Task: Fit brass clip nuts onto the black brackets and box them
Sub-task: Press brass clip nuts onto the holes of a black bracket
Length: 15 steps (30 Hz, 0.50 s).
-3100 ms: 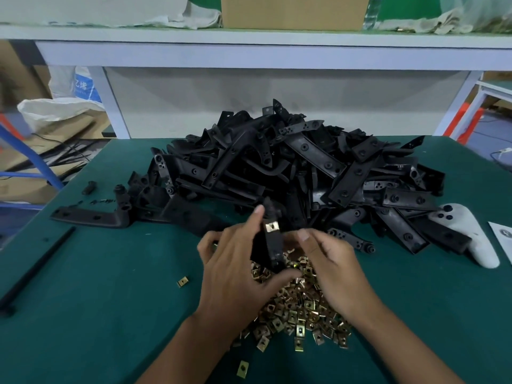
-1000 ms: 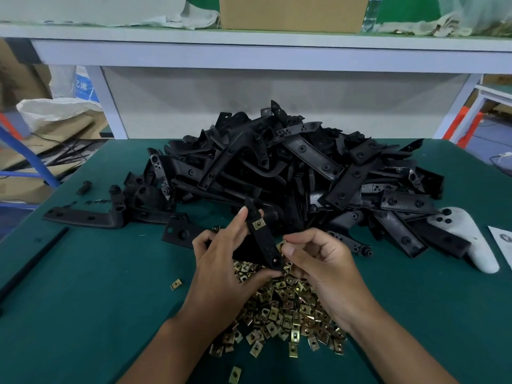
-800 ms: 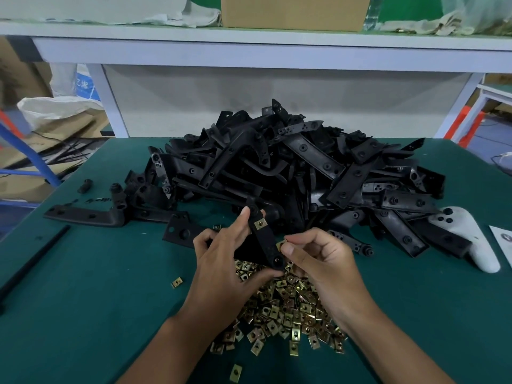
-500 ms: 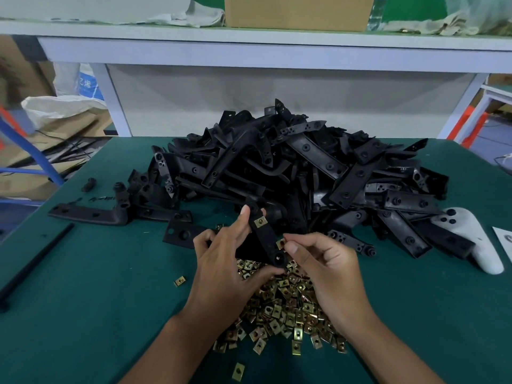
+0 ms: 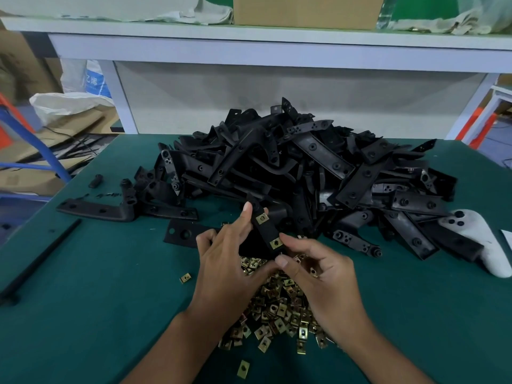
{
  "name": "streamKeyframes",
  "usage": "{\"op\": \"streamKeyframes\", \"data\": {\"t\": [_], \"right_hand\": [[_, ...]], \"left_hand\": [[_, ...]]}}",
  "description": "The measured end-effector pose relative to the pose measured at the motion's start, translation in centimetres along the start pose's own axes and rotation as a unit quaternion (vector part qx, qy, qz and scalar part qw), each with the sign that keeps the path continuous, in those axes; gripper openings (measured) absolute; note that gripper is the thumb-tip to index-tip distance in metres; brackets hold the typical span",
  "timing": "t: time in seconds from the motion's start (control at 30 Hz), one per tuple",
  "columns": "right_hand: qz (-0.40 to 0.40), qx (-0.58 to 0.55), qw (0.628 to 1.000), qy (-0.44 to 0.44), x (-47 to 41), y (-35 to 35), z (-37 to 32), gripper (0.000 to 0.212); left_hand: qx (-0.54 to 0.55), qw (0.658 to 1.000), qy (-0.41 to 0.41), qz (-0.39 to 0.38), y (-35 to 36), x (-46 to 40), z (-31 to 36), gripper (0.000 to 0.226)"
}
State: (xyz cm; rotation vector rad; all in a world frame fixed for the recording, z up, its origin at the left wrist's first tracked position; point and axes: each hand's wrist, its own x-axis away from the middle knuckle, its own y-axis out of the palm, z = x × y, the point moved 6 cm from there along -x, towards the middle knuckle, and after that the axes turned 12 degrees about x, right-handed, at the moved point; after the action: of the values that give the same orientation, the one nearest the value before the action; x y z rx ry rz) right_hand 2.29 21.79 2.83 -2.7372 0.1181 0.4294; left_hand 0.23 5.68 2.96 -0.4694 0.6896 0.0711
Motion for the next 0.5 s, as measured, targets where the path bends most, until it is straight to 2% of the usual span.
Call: {"op": "streamKeyframes", "data": {"t": [0.17,0.37,0.5], "right_hand": [[0.004,0.032,0.999,0.006,-0.3,-0.1,0.2,0.033],[0.022,-0.012,1.000,0.008,-1.0,-4.0,-2.6,0.027],[0.087,0.035,0.996,-0.001,2.8,-10.8,-5.0,0.026]], "left_hand": [[-0.030,0.999,0.034,-0.003,0.2,-0.3,0.8,0.089],[-0.087,0.993,0.064,-0.038,-0.7,-1.3,3.8,0.085],[-0.111,0.984,0.119,-0.072,-0.3,-1.9,7.6,0.048]]}}
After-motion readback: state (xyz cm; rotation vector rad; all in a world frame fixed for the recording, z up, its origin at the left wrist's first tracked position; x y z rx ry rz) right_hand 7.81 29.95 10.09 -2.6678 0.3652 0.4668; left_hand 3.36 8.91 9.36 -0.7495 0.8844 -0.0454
